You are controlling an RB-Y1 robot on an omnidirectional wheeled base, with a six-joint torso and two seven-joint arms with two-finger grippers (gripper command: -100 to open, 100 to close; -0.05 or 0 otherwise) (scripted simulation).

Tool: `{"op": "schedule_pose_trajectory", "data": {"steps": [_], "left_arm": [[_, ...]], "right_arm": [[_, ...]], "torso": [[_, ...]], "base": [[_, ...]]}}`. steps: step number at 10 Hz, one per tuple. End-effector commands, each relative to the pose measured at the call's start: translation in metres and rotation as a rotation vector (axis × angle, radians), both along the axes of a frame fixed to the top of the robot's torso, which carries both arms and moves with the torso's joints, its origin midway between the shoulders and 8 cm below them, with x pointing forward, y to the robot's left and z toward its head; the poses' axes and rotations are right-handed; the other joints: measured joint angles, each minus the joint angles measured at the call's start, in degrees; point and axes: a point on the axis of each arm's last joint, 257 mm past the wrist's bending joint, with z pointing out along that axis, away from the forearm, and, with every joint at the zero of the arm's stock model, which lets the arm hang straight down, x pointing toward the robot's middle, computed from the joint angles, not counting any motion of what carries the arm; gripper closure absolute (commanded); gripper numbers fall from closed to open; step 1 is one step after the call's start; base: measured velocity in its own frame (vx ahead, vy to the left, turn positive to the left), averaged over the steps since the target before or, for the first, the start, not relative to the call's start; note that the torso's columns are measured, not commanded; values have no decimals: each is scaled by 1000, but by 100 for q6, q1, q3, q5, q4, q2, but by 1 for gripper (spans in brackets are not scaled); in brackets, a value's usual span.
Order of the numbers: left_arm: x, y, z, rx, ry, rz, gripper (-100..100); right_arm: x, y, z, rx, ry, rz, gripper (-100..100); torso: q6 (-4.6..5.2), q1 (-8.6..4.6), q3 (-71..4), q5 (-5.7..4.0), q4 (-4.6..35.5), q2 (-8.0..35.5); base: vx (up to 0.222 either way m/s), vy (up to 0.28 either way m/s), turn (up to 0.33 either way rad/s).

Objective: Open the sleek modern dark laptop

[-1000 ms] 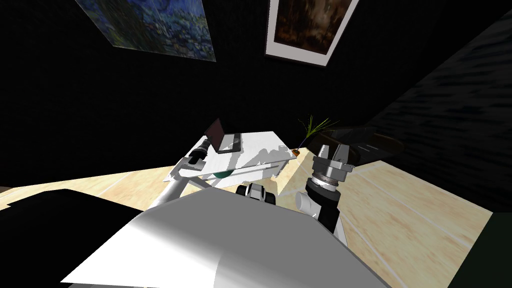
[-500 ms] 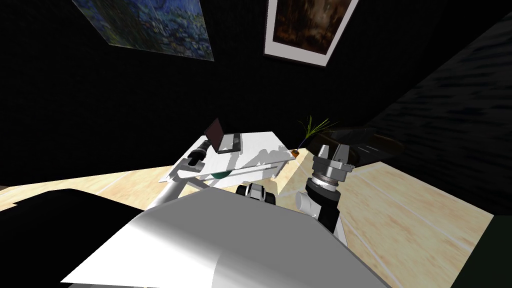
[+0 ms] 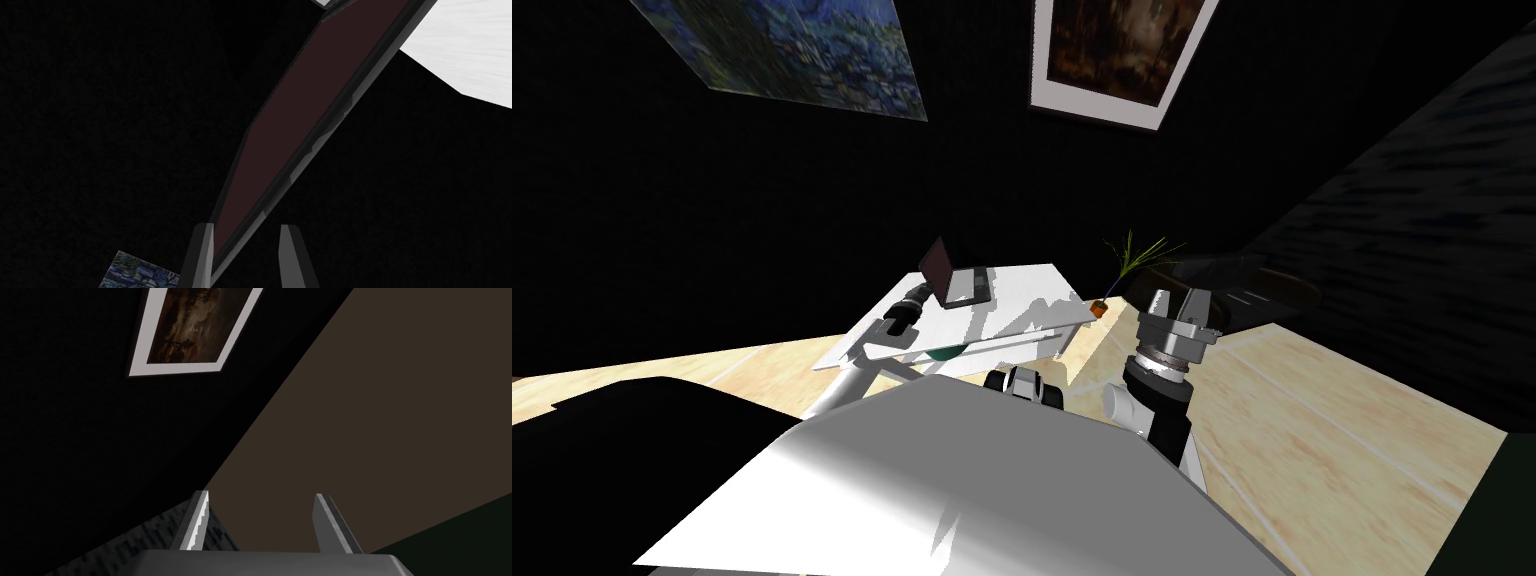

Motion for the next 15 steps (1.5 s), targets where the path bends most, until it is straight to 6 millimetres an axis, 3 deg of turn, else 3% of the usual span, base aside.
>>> {"op": "schedule_pose_trajectory", "data": {"steps": [1, 11, 12, 15], "left_arm": [[-2, 1, -2, 36, 17, 0, 100], [13, -24, -49, 420, 186, -31, 100], [14, -17, -34, 409, 158, -18, 100], [17, -36, -49, 501, 182, -39, 100]], "right_arm": [[0, 0, 0, 0, 0, 0, 0], [0, 0, 0, 0, 0, 0, 0], [0, 0, 0, 0, 0, 0, 0], [0, 0, 0, 0, 0, 0, 0]], "torso": [[4, 5, -6, 2, -2, -10], [24, 21, -28, 55, -52, -57], [16, 31, -28, 57, -53, -55], [-20, 34, -10, 14, -12, -18]], "base": [[18, -29, 13], [26, -44, 26], [1, -32, -2], [47, 0, 113]]}}
